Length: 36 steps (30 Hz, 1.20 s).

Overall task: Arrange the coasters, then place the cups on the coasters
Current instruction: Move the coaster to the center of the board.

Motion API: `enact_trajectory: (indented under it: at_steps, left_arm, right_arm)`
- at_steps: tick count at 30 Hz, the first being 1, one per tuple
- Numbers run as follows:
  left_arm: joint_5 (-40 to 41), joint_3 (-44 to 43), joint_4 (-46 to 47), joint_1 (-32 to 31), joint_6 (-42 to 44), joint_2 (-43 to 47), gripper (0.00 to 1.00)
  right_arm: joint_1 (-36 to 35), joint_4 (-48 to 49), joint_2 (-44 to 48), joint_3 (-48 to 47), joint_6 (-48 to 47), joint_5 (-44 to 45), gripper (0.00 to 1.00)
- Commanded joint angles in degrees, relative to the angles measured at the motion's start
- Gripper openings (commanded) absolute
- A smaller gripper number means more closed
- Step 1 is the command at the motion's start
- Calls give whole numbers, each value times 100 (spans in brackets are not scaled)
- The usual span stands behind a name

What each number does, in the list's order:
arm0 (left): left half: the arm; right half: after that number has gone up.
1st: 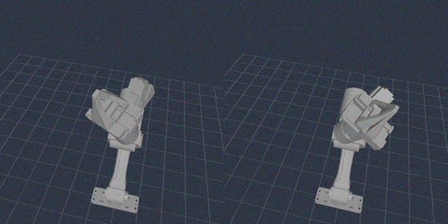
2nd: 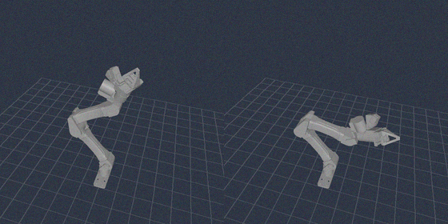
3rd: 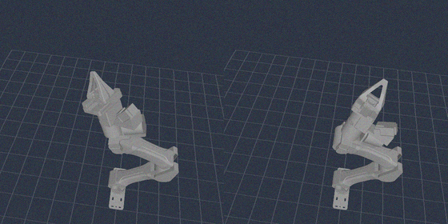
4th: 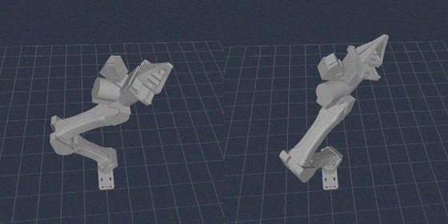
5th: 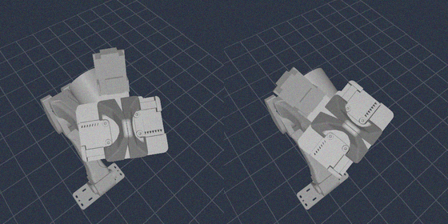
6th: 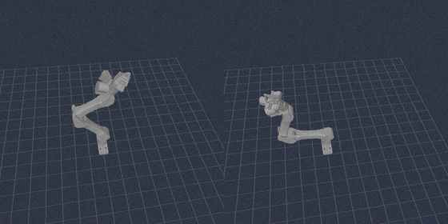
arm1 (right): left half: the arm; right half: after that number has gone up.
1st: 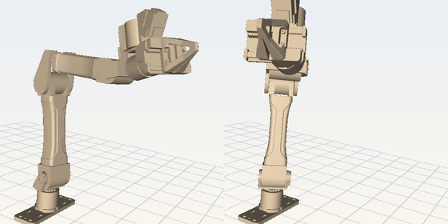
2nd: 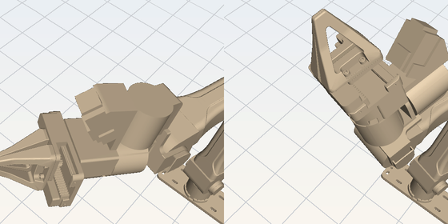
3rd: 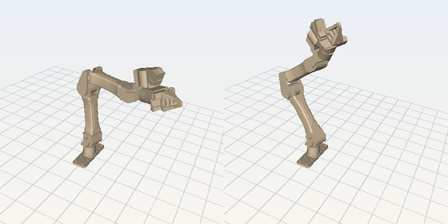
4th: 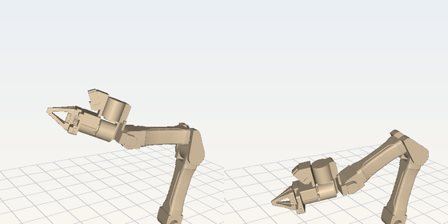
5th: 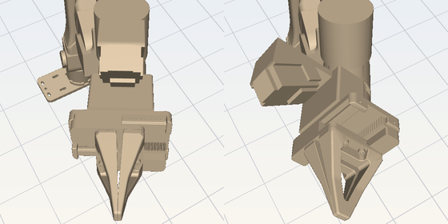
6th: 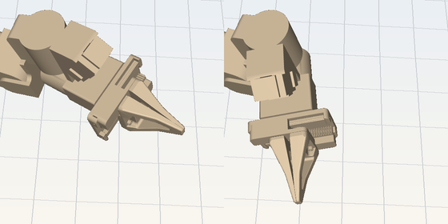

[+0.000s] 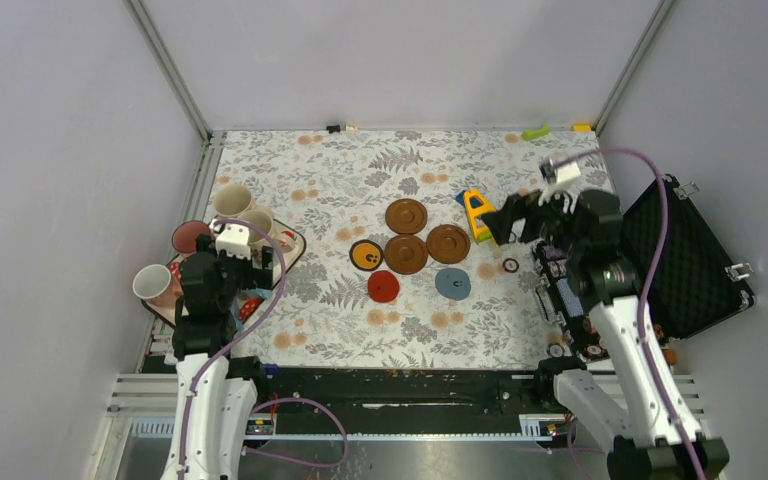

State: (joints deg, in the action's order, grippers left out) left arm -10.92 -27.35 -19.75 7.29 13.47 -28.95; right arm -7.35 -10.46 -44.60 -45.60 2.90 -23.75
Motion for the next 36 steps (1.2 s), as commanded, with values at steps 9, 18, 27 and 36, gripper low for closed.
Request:
enact_trajectory:
  at_steps: [9,18,27,36]
  left_arm:
    - [83,90,541,36,19,-178,99]
    - [236,116,629,35,30,-268,99]
    - [304,121,597,31,37,-238,99]
    - [356,128,632,34,4,-281,99]
  right_arm:
    - [32,-1677,-3504,-2981,125,317,94]
    - [32,-1078,-3415,-2000,321,429,93]
    - [41,-890,-3631,-1844,489,251,91]
    - [41,-813,-3905,-1789,582,474,89]
